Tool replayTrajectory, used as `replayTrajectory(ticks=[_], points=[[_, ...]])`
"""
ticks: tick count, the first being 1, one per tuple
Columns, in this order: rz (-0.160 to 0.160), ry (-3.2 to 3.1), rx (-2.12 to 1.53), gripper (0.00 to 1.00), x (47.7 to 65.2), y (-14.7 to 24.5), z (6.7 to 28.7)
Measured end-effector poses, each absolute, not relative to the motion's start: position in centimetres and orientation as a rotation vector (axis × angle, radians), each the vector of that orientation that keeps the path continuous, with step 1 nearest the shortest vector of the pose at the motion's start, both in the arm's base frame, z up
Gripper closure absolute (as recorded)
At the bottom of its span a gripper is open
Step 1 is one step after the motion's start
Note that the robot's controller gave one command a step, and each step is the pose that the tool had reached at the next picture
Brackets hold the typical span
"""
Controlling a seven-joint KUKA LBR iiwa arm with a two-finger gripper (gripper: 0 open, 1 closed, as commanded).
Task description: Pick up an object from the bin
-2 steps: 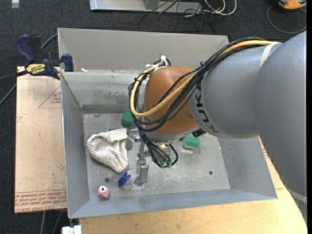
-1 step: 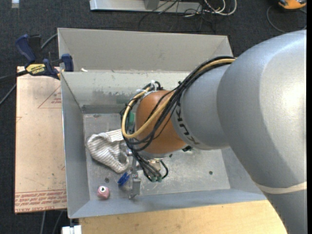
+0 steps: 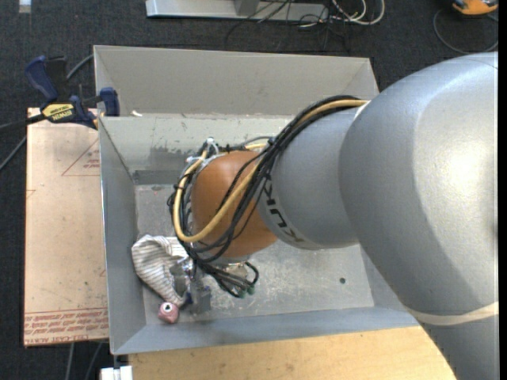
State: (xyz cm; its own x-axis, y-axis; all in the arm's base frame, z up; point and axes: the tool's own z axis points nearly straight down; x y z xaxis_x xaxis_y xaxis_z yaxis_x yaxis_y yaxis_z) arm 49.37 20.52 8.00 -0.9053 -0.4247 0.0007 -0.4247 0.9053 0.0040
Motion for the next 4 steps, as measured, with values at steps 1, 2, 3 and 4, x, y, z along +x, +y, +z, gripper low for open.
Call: replayTrajectory(ticks=[1,2,3,4], points=[[-0.006,-3.065,0.684,1.00,49.4,20.5,8.0],[-0.010,-3.081,0.653,1.00,50.9,21.4,17.9],[-0.006,-3.068,0.663,1.00,50.9,21.0,15.5],[-0.008,-3.075,0.652,1.00,50.7,20.5,24.5]])
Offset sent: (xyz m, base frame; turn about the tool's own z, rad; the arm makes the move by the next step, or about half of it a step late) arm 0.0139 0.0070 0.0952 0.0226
